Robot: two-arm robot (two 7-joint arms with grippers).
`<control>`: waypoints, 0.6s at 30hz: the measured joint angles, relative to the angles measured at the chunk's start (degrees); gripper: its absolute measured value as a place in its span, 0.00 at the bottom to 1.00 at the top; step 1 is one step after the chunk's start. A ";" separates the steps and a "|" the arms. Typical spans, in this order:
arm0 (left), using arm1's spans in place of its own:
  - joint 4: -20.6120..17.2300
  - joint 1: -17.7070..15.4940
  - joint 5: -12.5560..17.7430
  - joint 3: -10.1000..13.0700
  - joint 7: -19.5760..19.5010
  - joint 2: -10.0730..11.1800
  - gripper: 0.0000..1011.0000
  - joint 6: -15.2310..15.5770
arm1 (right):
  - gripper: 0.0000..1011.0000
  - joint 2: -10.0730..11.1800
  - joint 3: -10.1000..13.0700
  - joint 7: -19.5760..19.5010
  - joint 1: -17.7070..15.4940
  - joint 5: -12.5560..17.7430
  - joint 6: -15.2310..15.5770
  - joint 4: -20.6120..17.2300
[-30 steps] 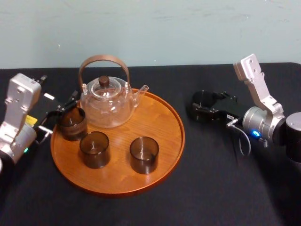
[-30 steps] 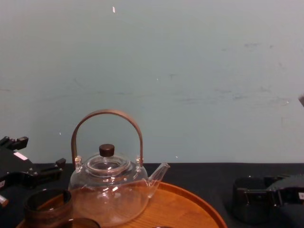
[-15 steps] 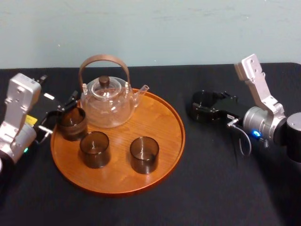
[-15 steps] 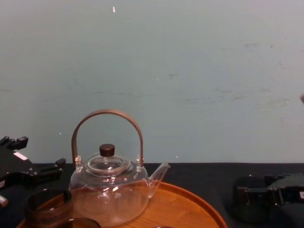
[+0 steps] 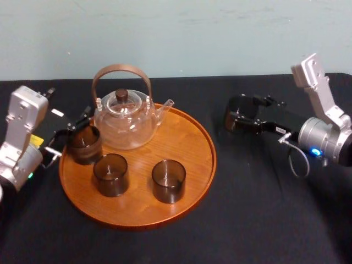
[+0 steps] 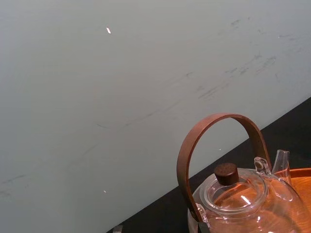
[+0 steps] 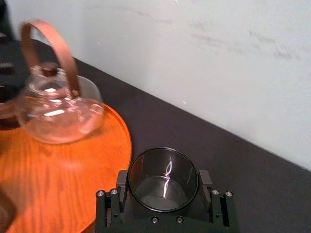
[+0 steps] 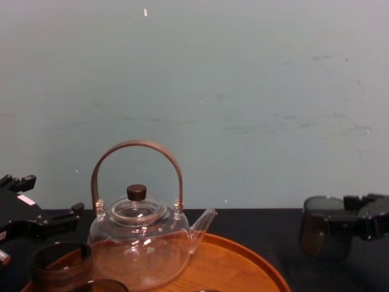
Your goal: Pick up the glass from the table and place it on the tray.
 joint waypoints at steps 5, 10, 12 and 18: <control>0.00 0.00 0.00 0.00 0.00 0.00 0.99 0.00 | 0.88 2.05 -0.91 3.35 -0.12 1.20 -1.60 -2.77; 0.00 0.00 0.00 0.00 0.00 0.00 0.99 0.00 | 0.88 2.60 -2.54 5.59 0.75 1.71 -2.96 -3.35; 0.00 0.00 0.00 0.00 0.00 0.00 0.99 0.00 | 0.88 2.62 -3.10 6.17 1.16 1.78 -3.37 -3.37; 0.00 0.00 0.00 0.00 0.00 0.00 0.99 0.00 | 0.88 2.05 -5.71 8.37 3.06 2.11 -4.84 -2.67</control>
